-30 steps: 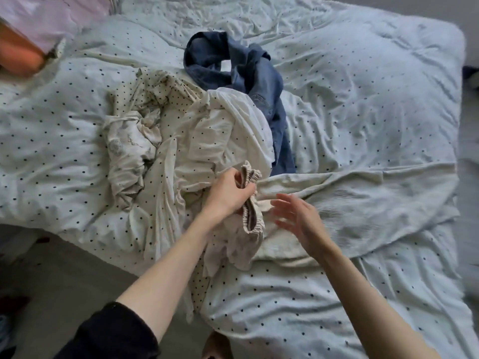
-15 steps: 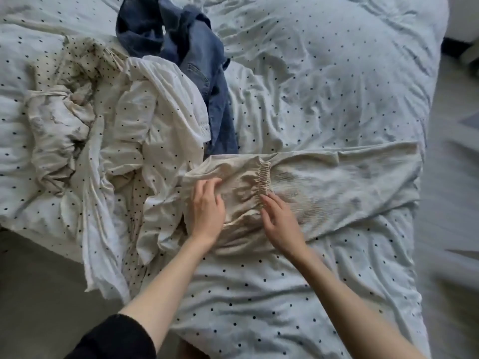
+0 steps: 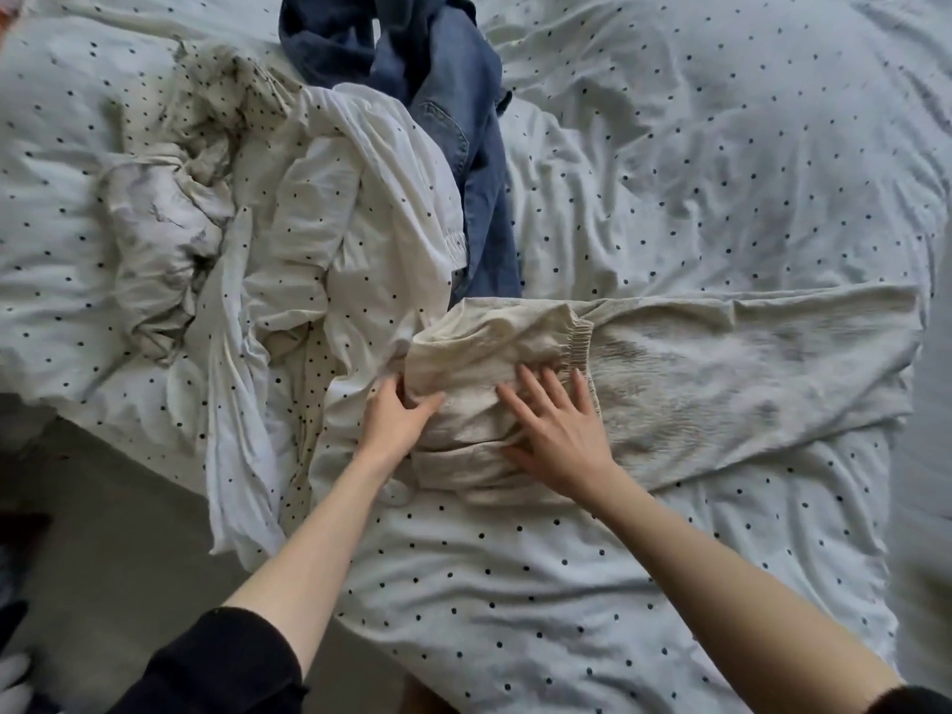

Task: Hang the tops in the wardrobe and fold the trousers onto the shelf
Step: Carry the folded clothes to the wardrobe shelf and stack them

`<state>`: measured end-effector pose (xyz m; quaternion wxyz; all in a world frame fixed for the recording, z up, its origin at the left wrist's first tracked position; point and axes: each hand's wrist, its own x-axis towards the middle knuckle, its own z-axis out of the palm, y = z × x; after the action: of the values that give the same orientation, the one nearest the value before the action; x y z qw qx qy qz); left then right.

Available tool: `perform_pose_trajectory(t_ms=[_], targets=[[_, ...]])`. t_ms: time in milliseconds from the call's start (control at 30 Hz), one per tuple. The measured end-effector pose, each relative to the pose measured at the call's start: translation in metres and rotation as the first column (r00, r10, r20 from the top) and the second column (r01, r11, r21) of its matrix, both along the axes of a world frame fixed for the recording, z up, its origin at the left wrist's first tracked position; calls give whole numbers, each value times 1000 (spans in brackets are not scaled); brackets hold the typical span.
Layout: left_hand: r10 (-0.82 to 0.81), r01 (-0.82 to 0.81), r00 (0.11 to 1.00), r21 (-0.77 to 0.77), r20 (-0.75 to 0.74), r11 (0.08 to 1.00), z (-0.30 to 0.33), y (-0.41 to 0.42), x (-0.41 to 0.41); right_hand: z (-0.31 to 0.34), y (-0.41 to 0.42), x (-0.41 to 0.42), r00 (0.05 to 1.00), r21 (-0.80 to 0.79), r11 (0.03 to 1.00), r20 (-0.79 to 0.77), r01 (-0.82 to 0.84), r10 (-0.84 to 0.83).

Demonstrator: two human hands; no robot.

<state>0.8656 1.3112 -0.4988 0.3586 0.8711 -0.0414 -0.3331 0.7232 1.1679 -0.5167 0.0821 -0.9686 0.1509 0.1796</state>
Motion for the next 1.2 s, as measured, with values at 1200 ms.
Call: perform_pose_trajectory(t_ms=[1200], targets=[[55,-130,903,-149,-426,980,10,-134,-105,3,-77,-104,810,259,784,11,565,-587]])
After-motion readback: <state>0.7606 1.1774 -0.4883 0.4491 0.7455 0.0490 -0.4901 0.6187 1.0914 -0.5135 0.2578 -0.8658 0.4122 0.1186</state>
